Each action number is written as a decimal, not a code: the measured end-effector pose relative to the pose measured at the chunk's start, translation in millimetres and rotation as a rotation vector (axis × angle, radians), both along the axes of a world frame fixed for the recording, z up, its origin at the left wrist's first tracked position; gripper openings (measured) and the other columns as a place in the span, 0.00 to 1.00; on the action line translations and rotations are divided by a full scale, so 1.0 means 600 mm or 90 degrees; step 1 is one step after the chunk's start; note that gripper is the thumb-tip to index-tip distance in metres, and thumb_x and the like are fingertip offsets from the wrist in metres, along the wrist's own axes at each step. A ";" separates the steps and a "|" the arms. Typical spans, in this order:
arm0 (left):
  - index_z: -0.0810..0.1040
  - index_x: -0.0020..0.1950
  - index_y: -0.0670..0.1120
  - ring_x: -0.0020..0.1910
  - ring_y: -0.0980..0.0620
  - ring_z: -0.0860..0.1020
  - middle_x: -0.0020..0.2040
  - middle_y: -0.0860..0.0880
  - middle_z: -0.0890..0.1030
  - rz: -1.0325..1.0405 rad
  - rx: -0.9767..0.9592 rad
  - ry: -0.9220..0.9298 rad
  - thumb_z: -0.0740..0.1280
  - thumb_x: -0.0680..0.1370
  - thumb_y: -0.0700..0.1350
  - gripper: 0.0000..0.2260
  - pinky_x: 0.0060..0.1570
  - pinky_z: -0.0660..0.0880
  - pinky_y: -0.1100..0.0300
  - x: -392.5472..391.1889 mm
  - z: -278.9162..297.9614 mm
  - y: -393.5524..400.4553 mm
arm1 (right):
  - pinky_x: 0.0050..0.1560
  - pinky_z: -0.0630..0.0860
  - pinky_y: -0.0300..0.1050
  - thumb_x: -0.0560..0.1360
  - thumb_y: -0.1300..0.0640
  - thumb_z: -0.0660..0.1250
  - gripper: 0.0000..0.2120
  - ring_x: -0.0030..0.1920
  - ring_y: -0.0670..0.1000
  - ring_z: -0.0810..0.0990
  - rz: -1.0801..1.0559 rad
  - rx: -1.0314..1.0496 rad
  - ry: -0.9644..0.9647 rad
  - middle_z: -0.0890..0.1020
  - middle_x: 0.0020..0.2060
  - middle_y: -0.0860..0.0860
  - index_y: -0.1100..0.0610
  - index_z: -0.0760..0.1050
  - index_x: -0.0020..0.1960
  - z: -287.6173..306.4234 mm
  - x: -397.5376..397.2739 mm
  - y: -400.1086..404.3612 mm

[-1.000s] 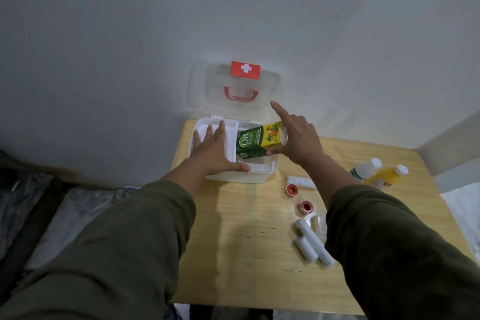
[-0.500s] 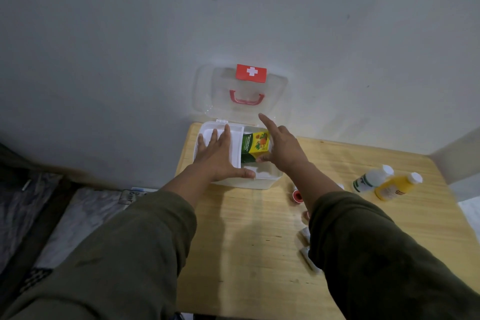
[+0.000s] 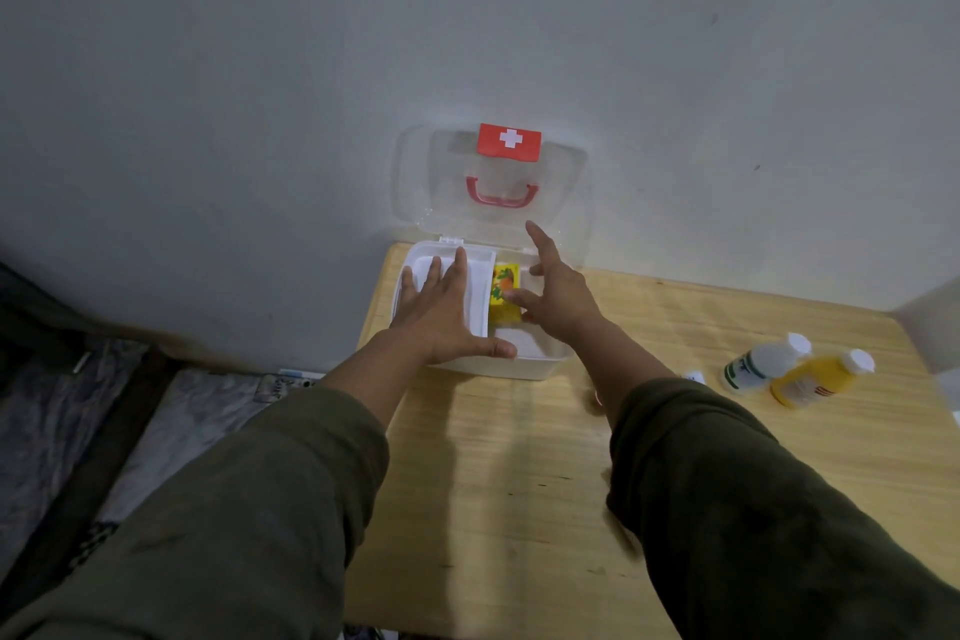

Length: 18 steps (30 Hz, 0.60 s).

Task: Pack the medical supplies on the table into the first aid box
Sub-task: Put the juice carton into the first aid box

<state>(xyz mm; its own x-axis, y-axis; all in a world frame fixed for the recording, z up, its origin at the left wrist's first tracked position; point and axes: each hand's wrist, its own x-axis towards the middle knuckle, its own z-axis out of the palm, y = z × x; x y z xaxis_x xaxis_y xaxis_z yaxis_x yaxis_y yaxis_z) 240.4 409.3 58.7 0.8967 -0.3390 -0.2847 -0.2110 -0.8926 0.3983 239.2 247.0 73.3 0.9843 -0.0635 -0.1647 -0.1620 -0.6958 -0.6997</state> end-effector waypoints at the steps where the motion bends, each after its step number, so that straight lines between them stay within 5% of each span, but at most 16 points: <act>1: 0.32 0.75 0.49 0.77 0.45 0.37 0.79 0.44 0.41 0.000 0.001 0.000 0.65 0.63 0.72 0.57 0.72 0.33 0.42 0.000 0.001 0.000 | 0.59 0.77 0.59 0.73 0.57 0.71 0.42 0.61 0.60 0.76 -0.009 0.024 0.004 0.73 0.64 0.61 0.43 0.48 0.75 0.000 0.001 0.002; 10: 0.32 0.75 0.49 0.77 0.46 0.37 0.79 0.44 0.40 0.002 -0.003 0.003 0.66 0.64 0.72 0.57 0.72 0.33 0.43 -0.001 0.001 -0.001 | 0.62 0.73 0.56 0.77 0.43 0.60 0.34 0.57 0.62 0.78 0.001 0.043 0.065 0.79 0.57 0.65 0.45 0.45 0.76 -0.014 0.001 0.014; 18: 0.31 0.75 0.49 0.77 0.47 0.35 0.78 0.44 0.40 0.001 -0.006 0.016 0.66 0.63 0.72 0.58 0.72 0.32 0.44 -0.003 0.006 -0.001 | 0.65 0.71 0.61 0.77 0.36 0.54 0.34 0.66 0.64 0.73 0.006 0.119 0.154 0.66 0.71 0.63 0.41 0.39 0.75 -0.023 0.005 0.021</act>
